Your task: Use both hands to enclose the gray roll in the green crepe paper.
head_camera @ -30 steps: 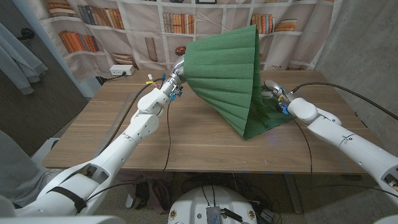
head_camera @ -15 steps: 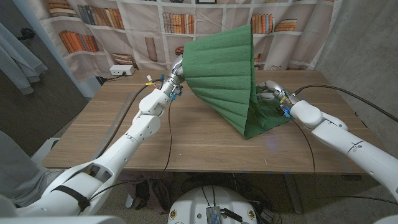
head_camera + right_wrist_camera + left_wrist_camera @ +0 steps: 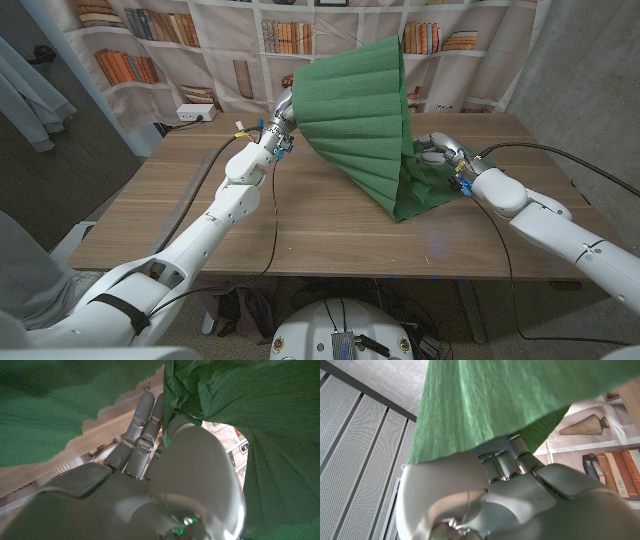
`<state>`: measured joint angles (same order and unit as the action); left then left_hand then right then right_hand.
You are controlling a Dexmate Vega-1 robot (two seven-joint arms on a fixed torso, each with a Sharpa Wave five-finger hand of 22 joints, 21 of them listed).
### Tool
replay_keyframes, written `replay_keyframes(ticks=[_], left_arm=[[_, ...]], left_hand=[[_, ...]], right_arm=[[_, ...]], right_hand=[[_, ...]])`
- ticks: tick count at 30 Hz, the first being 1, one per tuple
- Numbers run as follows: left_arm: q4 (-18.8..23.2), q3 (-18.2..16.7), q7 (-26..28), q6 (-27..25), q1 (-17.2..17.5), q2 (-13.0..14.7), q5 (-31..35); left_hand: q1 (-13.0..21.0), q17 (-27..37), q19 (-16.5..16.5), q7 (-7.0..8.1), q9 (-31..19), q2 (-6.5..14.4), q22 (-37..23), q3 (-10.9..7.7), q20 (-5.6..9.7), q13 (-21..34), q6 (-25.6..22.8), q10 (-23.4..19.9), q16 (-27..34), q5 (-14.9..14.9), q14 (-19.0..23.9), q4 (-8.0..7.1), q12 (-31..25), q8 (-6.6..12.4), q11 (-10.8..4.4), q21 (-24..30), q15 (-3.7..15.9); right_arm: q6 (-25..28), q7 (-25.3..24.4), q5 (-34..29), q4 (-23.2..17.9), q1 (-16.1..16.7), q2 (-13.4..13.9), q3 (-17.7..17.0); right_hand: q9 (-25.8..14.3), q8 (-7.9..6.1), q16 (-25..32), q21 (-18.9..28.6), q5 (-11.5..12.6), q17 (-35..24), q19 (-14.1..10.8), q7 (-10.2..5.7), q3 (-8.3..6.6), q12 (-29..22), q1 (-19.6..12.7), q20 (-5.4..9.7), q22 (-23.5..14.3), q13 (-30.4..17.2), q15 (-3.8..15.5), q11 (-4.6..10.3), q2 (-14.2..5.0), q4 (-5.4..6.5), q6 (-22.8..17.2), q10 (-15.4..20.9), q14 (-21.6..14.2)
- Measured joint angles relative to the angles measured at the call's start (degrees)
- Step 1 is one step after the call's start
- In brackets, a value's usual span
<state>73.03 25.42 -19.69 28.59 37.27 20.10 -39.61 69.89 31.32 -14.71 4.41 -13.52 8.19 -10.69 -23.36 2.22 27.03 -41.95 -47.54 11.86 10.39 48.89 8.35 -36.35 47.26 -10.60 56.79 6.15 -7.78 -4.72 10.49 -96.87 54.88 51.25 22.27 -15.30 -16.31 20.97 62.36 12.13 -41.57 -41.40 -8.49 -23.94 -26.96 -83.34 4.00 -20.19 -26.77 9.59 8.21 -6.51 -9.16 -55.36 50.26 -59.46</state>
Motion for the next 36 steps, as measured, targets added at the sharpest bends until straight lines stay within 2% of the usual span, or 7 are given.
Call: replay_keyframes(ticks=[11,26,34,35,36], left_arm=[[0.44,-0.82,2.17,0.82,1.03,0.87,0.87],[0.70,-1.29,5.41,1.50,1.75,1.53,2.75],[0.14,-1.09,5.41,1.50,1.42,1.53,2.75],[0.02,-1.04,7.17,1.77,1.33,1.51,4.31],[-0.14,-0.96,7.17,1.77,1.21,1.45,4.31]], left_hand=[[-0.08,-0.01,0.00,0.00,0.04,-0.08,0.00,-0.47,0.00,0.13,0.00,0.00,0.00,-0.04,0.00,-0.47,0.04,0.12,0.02,-0.01,0.00],[0.21,0.17,0.01,0.01,-0.59,-0.37,0.00,-0.54,0.01,0.23,0.01,0.01,0.00,-0.06,0.00,-0.54,0.04,0.66,0.05,-0.01,0.00],[0.21,0.17,0.12,0.10,-0.74,-0.37,0.00,-0.54,0.12,0.22,0.10,-0.04,0.00,0.01,0.00,-0.54,0.04,0.66,0.02,0.21,0.00],[0.21,0.17,0.12,0.10,-0.74,-0.37,0.00,-0.54,0.12,0.22,0.10,-0.05,0.00,0.01,0.00,-0.54,0.04,0.66,0.01,0.21,0.00],[0.21,0.17,0.12,0.10,-0.74,-0.37,0.00,-0.54,0.12,0.22,0.10,-0.07,0.00,0.01,0.00,-0.54,0.04,0.66,0.00,0.21,0.00]], right_arm=[[1.47,-1.39,0.65,-3.63,3.00,0.77,-1.75],[2.69,-3.97,2.00,-8.77,8.65,2.63,-5.84],[2.57,-4.96,2.26,-8.77,8.65,2.63,-5.84],[2.56,-5.12,2.29,-10.84,11.35,3.12,-8.08],[2.55,-5.16,2.30,-10.84,11.35,3.12,-8.08]], right_hand=[[-0.29,0.00,-0.22,0.38,-0.17,-0.03,0.00,0.00,0.00,0.04,-0.01,0.00,0.00,0.02,0.00,0.00,-0.01,0.00,0.00,-0.01,-0.01],[-0.29,0.00,-0.22,0.59,-0.21,-0.03,0.00,0.00,0.00,0.43,-0.18,0.00,0.26,0.03,-0.01,0.00,-0.17,0.00,0.00,-0.01,-0.01],[-0.28,0.07,-0.22,0.58,-0.21,-0.03,0.00,0.00,0.00,0.49,-0.17,0.00,0.53,0.06,-0.01,-0.22,-0.17,0.00,0.00,0.21,-0.01],[-0.28,0.22,-0.20,0.57,-0.21,-0.03,0.00,0.00,0.00,0.55,-0.17,0.00,0.53,0.06,-0.01,-0.22,-0.17,0.00,0.00,0.21,-0.01],[-0.28,0.23,-0.20,0.57,-0.21,-0.03,0.00,0.00,0.00,0.61,-0.17,0.00,0.53,0.06,-0.01,-0.22,-0.17,0.00,0.00,0.21,-0.01]])
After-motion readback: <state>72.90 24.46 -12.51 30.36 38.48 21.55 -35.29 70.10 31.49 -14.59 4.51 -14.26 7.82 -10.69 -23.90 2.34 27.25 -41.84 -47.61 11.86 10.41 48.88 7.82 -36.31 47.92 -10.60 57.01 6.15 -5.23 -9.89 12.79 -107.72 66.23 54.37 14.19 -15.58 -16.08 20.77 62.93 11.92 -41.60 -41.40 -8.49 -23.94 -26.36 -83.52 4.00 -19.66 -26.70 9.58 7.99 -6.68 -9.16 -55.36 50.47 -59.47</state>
